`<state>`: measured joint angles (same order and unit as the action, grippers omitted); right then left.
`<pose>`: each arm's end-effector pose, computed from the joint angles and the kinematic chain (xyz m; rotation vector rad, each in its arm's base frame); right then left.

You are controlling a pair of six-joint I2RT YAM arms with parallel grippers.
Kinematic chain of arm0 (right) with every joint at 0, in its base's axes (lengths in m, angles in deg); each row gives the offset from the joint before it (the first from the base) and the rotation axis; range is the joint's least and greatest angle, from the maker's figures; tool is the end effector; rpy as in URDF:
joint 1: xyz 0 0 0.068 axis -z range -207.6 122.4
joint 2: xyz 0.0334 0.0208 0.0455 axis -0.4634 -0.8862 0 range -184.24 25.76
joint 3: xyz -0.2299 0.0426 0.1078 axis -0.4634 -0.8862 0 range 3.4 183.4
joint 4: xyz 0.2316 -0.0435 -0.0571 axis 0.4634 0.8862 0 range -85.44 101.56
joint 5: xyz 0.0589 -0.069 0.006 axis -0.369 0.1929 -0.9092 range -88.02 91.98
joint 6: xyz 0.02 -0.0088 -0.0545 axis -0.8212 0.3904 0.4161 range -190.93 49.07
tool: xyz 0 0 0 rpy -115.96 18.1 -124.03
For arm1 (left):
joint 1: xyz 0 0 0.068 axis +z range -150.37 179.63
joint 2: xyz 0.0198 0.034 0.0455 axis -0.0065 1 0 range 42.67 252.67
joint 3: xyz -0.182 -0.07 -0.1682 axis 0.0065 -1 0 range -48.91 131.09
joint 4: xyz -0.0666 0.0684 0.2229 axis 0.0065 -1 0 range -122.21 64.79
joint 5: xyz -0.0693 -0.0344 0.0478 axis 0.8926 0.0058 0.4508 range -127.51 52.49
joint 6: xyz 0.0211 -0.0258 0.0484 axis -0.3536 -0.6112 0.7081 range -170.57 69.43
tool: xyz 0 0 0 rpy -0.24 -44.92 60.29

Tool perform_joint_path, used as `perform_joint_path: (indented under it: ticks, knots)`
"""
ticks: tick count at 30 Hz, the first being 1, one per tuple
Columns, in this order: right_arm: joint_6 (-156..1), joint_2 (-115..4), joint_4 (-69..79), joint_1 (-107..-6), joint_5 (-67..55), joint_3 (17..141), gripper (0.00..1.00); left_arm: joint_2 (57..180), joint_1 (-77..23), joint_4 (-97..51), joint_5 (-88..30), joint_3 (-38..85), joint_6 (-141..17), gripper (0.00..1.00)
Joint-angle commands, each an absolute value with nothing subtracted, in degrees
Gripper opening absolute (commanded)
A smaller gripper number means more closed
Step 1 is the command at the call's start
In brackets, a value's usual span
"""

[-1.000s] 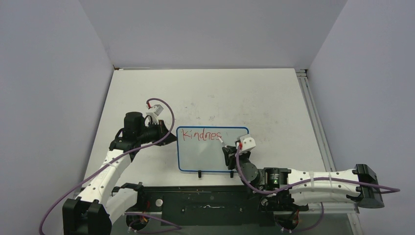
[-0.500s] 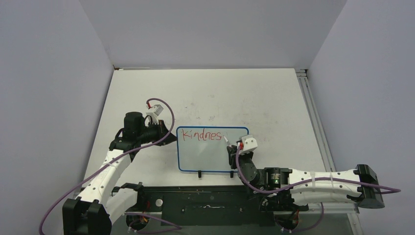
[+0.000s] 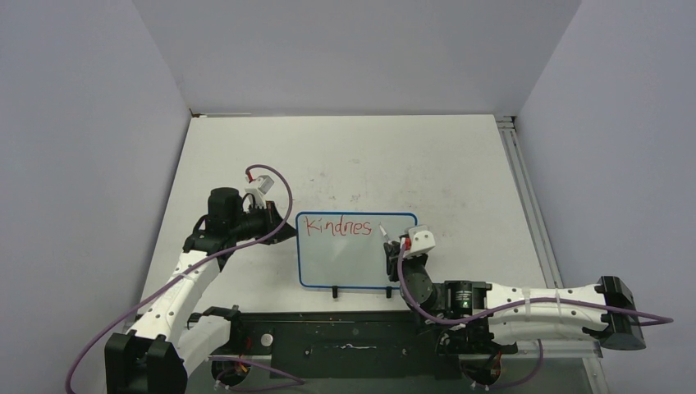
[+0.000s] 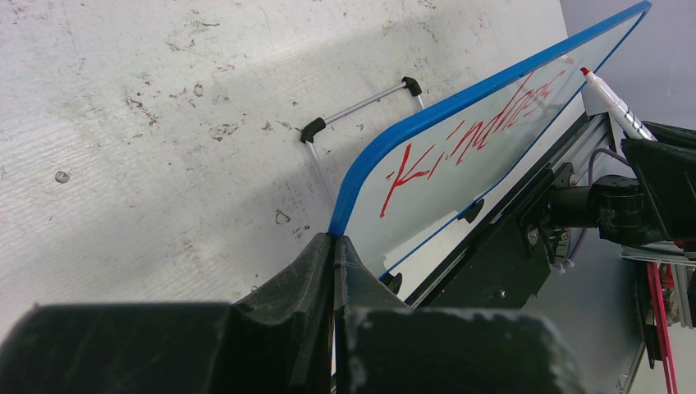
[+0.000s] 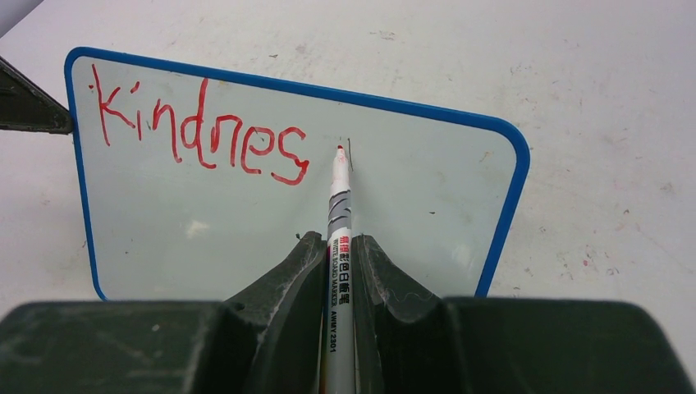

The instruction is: Write a sentence on the whiteboard

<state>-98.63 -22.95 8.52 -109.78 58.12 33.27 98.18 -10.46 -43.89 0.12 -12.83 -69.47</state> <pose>0.0592 0.1718 0.2463 -0.2429 1.7902 0.4043 0.1885 -0.0600 0.2334 0.1971 2.2497 -1.0062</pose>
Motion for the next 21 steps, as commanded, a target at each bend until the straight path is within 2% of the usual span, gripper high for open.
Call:
perform_joint_path:
  ticks: [1, 21]
  knots:
    - [-98.7, -23.9, 8.2, -109.5, 59.8, 35.8, 0.05, 97.8, -11.1, -43.1, 1.6, -10.6, -69.3, 0.0]
    - [-98.1, -26.1, 7.1, -108.1, 55.3, 35.6, 0.05, 97.6, -11.1, -43.2, 1.7, -10.7, -69.3, 0.0]
